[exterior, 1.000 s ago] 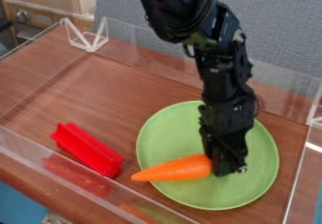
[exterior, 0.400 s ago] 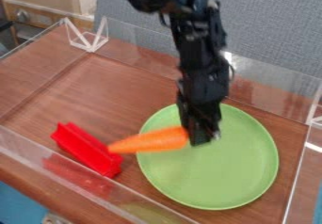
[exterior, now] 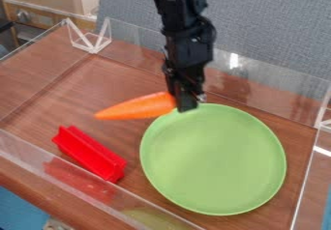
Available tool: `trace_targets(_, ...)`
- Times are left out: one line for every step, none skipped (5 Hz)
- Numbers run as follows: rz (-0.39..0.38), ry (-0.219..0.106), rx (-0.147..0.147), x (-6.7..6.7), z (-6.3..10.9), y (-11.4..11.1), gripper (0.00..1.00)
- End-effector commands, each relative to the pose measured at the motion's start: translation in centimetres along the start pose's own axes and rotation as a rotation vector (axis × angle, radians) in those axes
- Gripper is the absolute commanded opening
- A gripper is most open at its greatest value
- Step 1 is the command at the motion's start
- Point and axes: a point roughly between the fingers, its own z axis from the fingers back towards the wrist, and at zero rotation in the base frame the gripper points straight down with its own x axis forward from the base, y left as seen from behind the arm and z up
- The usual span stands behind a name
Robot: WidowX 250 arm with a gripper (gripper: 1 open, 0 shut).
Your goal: Move the carrot from the green plate to the table
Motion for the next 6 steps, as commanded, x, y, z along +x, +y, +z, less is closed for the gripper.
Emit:
trace_targets(0.011,-0.011,0.023,-0.8,1.0,4.2,0.0)
trace_targets(-0.013,0.018,0.0,-1.9,0.1,7.5,0.0)
trace_targets(-0.043,0.04,-0.036,-2.1,-1.5,8.3,0.0)
trace_targets(-0.13,0.063,-0.047,-0.3,-1.9,6.4,0.0)
trace_targets(-0.185,0.081,-0.046,1.7,-2.1,5.0,0.0)
trace_targets(-0.164,0.083,-0.048,1.7,-2.5,5.3,0.0)
